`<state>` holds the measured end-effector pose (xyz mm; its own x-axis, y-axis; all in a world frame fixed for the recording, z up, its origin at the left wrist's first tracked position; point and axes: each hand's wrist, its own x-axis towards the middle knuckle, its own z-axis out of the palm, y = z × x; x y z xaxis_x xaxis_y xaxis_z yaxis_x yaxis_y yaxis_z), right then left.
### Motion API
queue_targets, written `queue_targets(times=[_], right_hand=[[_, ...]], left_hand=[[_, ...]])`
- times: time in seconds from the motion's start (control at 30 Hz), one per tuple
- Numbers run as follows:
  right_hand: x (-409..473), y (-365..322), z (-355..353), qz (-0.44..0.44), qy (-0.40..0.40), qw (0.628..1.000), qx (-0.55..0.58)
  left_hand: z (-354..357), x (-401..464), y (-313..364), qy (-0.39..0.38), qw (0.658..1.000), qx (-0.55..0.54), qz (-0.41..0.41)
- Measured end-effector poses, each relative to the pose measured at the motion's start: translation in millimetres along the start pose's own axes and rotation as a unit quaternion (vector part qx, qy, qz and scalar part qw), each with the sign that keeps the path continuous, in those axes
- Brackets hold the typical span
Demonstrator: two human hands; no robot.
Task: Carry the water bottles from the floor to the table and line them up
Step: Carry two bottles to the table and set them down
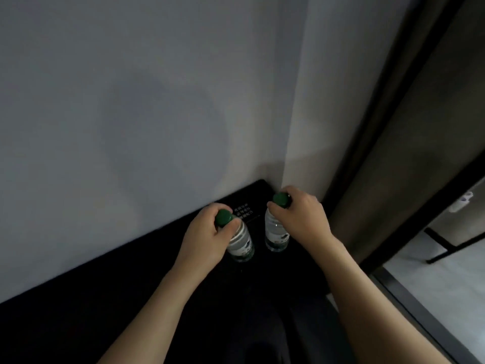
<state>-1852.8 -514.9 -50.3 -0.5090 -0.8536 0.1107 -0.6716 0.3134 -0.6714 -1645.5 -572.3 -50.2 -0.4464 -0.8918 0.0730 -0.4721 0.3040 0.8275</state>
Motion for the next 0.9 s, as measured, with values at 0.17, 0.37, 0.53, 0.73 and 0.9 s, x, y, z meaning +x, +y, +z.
queue_targets(times=[0.17,0.37,0.53,0.73,0.9], right_hand=[[81.3,25.8,21.6,-0.028,-0.063,0.997,0.017],[142.9,45.1,53.6,-0.06,-0.105,0.993,-0.004],[169.8,50.5,70.1,-0.056,-0.126,0.99,-0.005],[178.3,52.5,81.4,-0.048,-0.137,0.989,0.028],[175.9,56.3,82.4,-0.05,-0.133,0.989,0.034]], left_hand=[[30.4,72.7,-19.5,0.031,0.998,0.037,-0.029],[50.8,134.8,-45.0,0.038,0.996,0.058,-0.059],[64.1,160.7,-57.3,0.044,0.994,0.06,-0.075],[65.0,165.3,-67.2,0.072,0.995,0.024,-0.067],[61.1,159.5,-73.1,0.069,0.995,-0.003,-0.065]])
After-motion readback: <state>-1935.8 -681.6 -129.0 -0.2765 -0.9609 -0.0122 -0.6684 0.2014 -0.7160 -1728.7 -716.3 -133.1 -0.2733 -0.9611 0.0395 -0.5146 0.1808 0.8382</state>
